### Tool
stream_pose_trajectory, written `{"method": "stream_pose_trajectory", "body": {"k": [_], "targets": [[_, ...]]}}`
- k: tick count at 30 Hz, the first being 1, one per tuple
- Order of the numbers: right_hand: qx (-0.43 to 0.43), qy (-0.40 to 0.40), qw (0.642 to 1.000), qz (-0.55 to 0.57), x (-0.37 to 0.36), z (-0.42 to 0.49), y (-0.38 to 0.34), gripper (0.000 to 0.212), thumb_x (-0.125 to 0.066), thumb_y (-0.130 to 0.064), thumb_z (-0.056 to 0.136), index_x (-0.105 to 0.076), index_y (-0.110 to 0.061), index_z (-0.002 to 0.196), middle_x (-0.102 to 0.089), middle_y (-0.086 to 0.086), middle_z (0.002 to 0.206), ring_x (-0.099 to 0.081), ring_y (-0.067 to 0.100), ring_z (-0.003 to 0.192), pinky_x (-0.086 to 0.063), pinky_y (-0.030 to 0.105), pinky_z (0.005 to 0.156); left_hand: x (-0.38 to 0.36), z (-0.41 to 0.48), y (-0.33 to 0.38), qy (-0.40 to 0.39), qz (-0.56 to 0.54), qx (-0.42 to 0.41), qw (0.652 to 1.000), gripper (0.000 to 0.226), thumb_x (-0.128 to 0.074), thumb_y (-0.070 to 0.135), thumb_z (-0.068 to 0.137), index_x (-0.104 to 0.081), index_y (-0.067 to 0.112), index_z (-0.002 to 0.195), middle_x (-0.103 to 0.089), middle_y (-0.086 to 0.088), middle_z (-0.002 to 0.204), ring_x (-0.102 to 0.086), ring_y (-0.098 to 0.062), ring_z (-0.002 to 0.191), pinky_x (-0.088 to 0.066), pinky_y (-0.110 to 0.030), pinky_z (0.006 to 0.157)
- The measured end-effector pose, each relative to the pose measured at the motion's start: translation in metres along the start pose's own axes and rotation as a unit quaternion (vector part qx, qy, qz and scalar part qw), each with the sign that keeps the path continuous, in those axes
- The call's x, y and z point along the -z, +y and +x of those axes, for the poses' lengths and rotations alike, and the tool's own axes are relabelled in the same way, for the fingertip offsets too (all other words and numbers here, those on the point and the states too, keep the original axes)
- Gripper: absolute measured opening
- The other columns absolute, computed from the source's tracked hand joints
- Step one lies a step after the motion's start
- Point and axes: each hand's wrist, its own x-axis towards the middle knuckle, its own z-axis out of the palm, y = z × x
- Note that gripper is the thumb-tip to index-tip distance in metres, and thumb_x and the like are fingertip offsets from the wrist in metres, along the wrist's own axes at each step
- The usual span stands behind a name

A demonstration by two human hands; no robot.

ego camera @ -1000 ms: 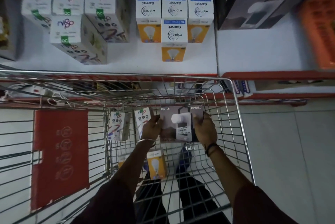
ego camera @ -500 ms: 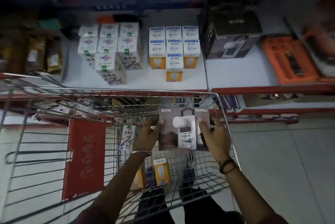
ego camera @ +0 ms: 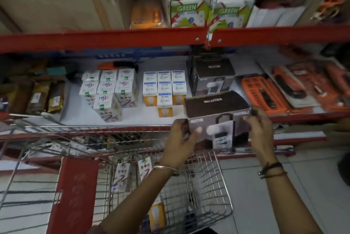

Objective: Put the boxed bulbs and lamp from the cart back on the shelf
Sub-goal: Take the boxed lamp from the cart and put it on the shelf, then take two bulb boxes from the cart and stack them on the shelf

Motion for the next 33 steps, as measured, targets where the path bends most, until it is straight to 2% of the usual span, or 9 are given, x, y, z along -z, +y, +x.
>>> {"method": "stream_pose_trajectory", "body": {"k": [3, 5, 10, 16, 18, 21, 27, 30, 33], "targets": [[0.007, 0.025, 0.998, 0.049, 0.006, 0.026, -0.009, 0.006, -0.053, -0.034, 0.087, -0.056, -0.03, 0.083, -0.056, -0.008, 0.084, -0.052, 0.0, 0.075, -0.04, 0.018, 0.067, -0.025, 0.019, 0.01, 0.001, -0.042, -0.005, 0.999, 0.034, -0.055, 0.039, 0.088, -0.044, 0.023, 0.117, -0.061, 0.007, 0.111, -0.062, -0.01, 0.101, -0.055, -0.028, 0.082], [0.007, 0.02, 0.998, 0.064, 0.007, 0.047, -0.001, 0.01, -0.054, -0.031, 0.092, -0.058, -0.021, 0.093, -0.058, -0.006, 0.09, -0.054, -0.006, 0.077, -0.042, 0.011, 0.07, -0.037, 0.039, 0.011, 0.02, -0.042, -0.002, 0.999, 0.024, -0.049, 0.034, 0.092, -0.044, 0.024, 0.112, -0.06, 0.011, 0.103, -0.063, -0.015, 0.098, -0.055, -0.03, 0.081], [-0.026, -0.044, 0.998, 0.027, 0.005, 0.09, 0.031, 0.023, -0.056, -0.032, 0.091, -0.056, -0.016, 0.108, -0.058, 0.002, 0.112, -0.053, 0.014, 0.099, -0.039, 0.022, 0.08, -0.057, 0.09, -0.009, 0.055, 0.006, 0.022, 0.998, 0.013, -0.046, 0.031, 0.094, -0.041, 0.029, 0.105, -0.06, -0.002, 0.101, -0.062, -0.028, 0.095, -0.052, -0.045, 0.085], [-0.076, -0.057, 0.995, -0.023, -0.004, 0.116, 0.073, 0.05, -0.055, -0.062, 0.077, -0.055, -0.019, 0.101, -0.053, 0.004, 0.104, -0.05, 0.018, 0.096, -0.04, 0.03, 0.08, -0.072, 0.121, -0.034, 0.06, 0.021, 0.048, 0.997, 0.028, -0.046, 0.025, 0.095, -0.044, 0.011, 0.118, -0.059, -0.002, 0.099, -0.055, -0.012, 0.076, -0.043, -0.024, 0.065], [-0.094, -0.057, 0.993, -0.031, -0.007, 0.119, 0.08, 0.049, -0.056, -0.053, 0.084, -0.057, -0.011, 0.11, -0.058, 0.01, 0.114, -0.053, 0.022, 0.102, -0.041, 0.032, 0.083, -0.075, 0.127, -0.042, 0.056, 0.028, 0.054, 0.997, 0.028, -0.047, 0.025, 0.094, -0.044, 0.01, 0.118, -0.06, -0.005, 0.096, -0.054, -0.013, 0.072, -0.043, -0.024, 0.063], [-0.121, -0.035, 0.991, -0.034, -0.012, 0.122, 0.089, 0.045, -0.055, -0.034, 0.091, -0.05, -0.009, 0.128, -0.054, 0.008, 0.125, -0.049, 0.018, 0.11, -0.036, 0.03, 0.088, -0.078, 0.135, -0.053, 0.055, 0.033, 0.064, 0.996, 0.029, -0.049, 0.026, 0.093, -0.044, 0.01, 0.117, -0.061, -0.008, 0.097, -0.056, -0.021, 0.079, -0.042, -0.028, 0.072], [-0.098, 0.013, 0.994, -0.044, -0.024, 0.112, 0.083, 0.04, -0.055, -0.031, 0.092, -0.053, -0.007, 0.123, -0.055, 0.012, 0.127, -0.051, 0.026, 0.118, -0.041, 0.034, 0.094, -0.072, 0.137, -0.057, 0.018, 0.026, 0.074, 0.997, 0.035, -0.049, 0.027, 0.094, -0.042, 0.011, 0.124, -0.058, -0.004, 0.107, -0.055, -0.018, 0.097, -0.045, -0.025, 0.08], [-0.039, 0.096, 0.989, -0.101, -0.03, 0.092, 0.077, 0.048, -0.055, -0.039, 0.09, -0.048, -0.011, 0.127, -0.045, 0.014, 0.138, -0.041, 0.026, 0.128, -0.038, 0.039, 0.102, -0.058, 0.121, -0.058, 0.009, 0.019, 0.041, 0.999, 0.039, -0.049, 0.028, 0.093, -0.042, 0.015, 0.128, -0.053, -0.004, 0.129, -0.047, -0.014, 0.119, -0.04, -0.027, 0.099], [0.04, 0.108, 0.987, -0.115, -0.042, 0.052, 0.065, 0.038, -0.055, -0.036, 0.09, -0.053, -0.01, 0.118, -0.049, 0.014, 0.13, -0.043, 0.022, 0.122, -0.038, 0.033, 0.1, -0.025, 0.083, -0.061, 0.023, 0.023, -0.033, 0.999, 0.039, -0.049, 0.022, 0.092, -0.044, 0.012, 0.129, -0.05, -0.001, 0.133, -0.047, -0.01, 0.123, -0.042, -0.022, 0.101]]}}
